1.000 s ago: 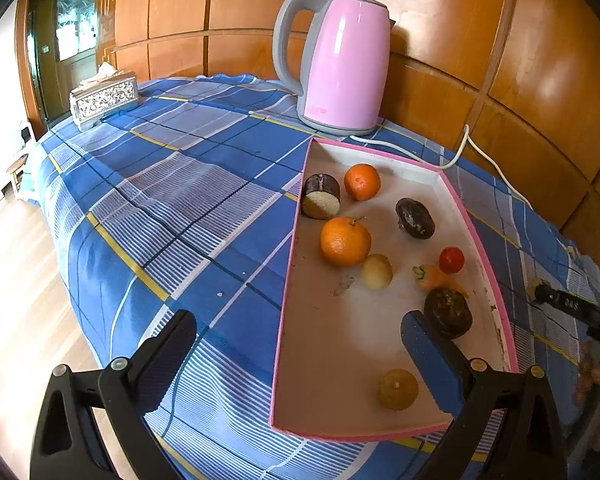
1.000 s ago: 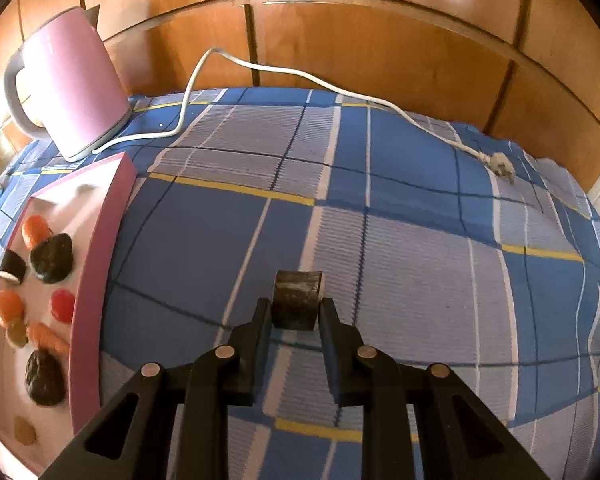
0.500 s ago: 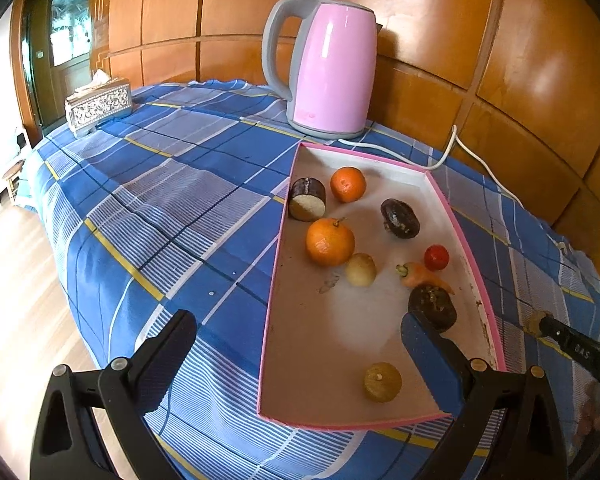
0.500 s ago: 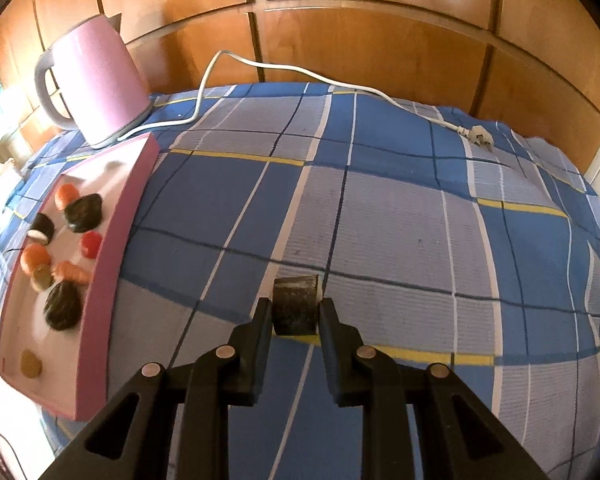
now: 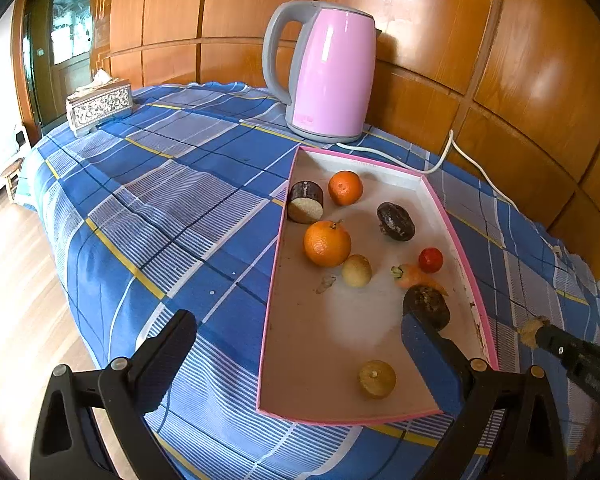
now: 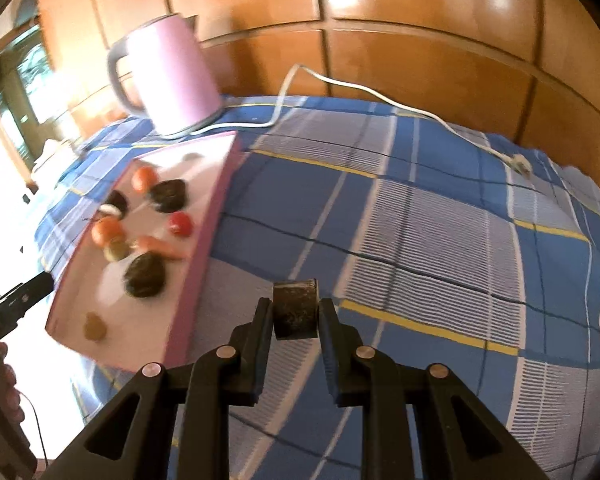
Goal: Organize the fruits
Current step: 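Carry the dark slice with the right gripper into the tray and release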
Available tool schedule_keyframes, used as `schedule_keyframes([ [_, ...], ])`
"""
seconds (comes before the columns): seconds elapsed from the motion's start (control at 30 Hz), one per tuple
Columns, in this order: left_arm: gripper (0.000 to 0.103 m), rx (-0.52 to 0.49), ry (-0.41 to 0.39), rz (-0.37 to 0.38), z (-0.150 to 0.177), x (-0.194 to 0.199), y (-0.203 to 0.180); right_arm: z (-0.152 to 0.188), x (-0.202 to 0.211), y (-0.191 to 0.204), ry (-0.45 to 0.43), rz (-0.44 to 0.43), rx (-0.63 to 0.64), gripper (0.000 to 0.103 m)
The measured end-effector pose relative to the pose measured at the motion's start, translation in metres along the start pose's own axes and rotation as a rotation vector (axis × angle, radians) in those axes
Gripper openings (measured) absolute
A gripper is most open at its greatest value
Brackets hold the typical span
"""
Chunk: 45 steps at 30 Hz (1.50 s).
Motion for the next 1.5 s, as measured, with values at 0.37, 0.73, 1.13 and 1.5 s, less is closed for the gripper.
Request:
schedule_keyframes([
  [0.37,0.103,0.093,-0.014,-0.088,-0.013,-0.007,0.044,0.001,0.003,0.034,0.020,-0.080,0.094,0.022],
  [0.73,0.103,0.094,-0.023,-0.107,-0.016,-0.013,0.055,-0.041,-0.032,0.099,0.022,-0.222,0.130,0.022],
  [1.13,0.103,0.087,0.010,-0.095,-0.006,-0.020,0.053,-0.057,-0.096,0.142,0.072,-0.256,0.117,0.032],
  [1.5,0.103,0.067,0.006,-0.089,-0.005,-0.019,0.046,-0.039,-0.076,0.116,0.067,-0.222,0.109,0.032],
])
Point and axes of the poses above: each gripper's, at about its wrist camera, not at the fingertips, and x roughly against the way its jaws point, y to its left, z to its underside, the point moved 8 cm from there along -x, roughly the way its jaws point, and after that the axes turned 15 degrees about -y, right-handed, at the moved point
